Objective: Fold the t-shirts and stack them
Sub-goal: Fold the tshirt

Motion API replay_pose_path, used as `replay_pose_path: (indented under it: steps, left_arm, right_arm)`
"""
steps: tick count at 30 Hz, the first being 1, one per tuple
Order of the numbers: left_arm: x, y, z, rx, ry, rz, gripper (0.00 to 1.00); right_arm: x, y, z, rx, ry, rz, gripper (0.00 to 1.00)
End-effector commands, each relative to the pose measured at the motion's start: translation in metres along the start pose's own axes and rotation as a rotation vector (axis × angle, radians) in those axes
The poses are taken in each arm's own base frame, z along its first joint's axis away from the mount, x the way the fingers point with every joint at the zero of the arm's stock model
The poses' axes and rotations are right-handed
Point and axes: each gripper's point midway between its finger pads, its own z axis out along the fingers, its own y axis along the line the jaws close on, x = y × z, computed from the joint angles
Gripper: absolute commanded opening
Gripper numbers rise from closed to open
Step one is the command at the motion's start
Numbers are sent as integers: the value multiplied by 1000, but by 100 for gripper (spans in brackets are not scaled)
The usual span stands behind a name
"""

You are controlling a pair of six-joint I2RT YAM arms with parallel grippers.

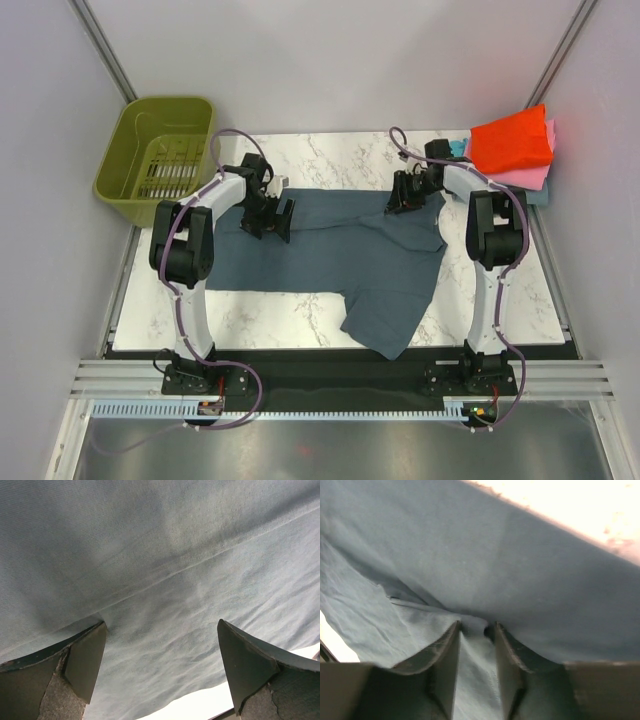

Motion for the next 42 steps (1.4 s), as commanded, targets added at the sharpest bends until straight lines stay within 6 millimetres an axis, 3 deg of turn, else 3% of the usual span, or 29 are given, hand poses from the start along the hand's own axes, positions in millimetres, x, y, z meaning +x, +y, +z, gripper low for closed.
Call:
replay_pose_path:
  steps: [1, 7, 10, 15, 21, 22, 27, 29, 34, 37, 38, 42]
  left_arm:
    - [2, -8, -3, 28, -9, -35, 99]
    - [0, -9, -4, 35, -15, -38, 99]
    - [-1, -10, -3, 43, -18, -42, 99]
    - [-10, -12, -4, 57, -39, -41, 98]
    - [-17, -11, -4, 77, -51, -52, 99]
    - [-18, -11, -4, 81, -54, -53, 99]
    - [-17, -7, -7, 74, -57, -64, 99]
    - [-19, -4, -11, 66, -72, -63, 99]
    - [-48, -3, -41, 57, -177, -29, 99]
    - [-72, 1, -59, 29, -248, -21, 99]
    - [-75, 5, -55, 26, -245, -25, 98]
    - [-88, 13, -56, 12, -233, -8, 88]
  right_arm:
    - [-3, 15, -5, -30, -5, -50, 39]
    - [0, 23, -10, -24, -4, -66, 15]
    - [1, 28, -19, -13, -12, -74, 12]
    - [7, 50, -39, -8, -23, -100, 12]
    - [40, 87, -40, -35, 25, -131, 14]
    - [54, 89, -36, -39, 54, -120, 15]
    - [86, 115, -32, -64, 104, -131, 34]
    - [83, 119, -37, -64, 90, -133, 40]
    - [35, 125, -64, -1, -46, -192, 44]
    - [7, 105, -70, 54, -108, -174, 44]
    - [4, 89, -64, 70, -102, -147, 44]
    - [-11, 69, -51, 79, -98, -140, 43]
